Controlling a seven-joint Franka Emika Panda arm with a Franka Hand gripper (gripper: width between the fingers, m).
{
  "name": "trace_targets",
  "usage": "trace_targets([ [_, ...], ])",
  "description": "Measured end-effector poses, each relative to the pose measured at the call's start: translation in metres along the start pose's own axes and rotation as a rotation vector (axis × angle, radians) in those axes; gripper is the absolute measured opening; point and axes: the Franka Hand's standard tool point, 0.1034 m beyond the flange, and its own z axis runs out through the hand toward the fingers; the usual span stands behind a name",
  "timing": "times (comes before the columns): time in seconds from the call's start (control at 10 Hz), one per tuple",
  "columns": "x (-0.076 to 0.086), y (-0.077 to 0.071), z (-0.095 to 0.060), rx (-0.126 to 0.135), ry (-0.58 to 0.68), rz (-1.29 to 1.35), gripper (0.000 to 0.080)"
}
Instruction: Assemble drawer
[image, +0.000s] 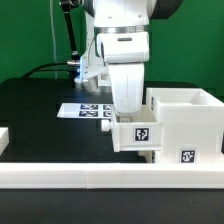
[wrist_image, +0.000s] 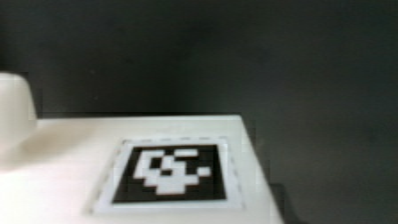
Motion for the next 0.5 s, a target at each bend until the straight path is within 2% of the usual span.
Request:
trace_targets([
  [0.1,-0.0001,0.0000,0.0000,0.000,0.000,0.002,0.0042],
  [0.2,-0.0003,-0.0003,0.0002,0.001,0.000,0.003,0.0116],
  [0.3,-0.0005,-0.0003,0.0002,0.001,0.000,0.003,0.0254],
  [0.4,-0.0005,-0.0003,0.0001,0.001,0.000,0.003,0.0254],
  [0.5,0.0008,0.0017,-0.0030,-0.004,-0.001,0.002,0.0456],
])
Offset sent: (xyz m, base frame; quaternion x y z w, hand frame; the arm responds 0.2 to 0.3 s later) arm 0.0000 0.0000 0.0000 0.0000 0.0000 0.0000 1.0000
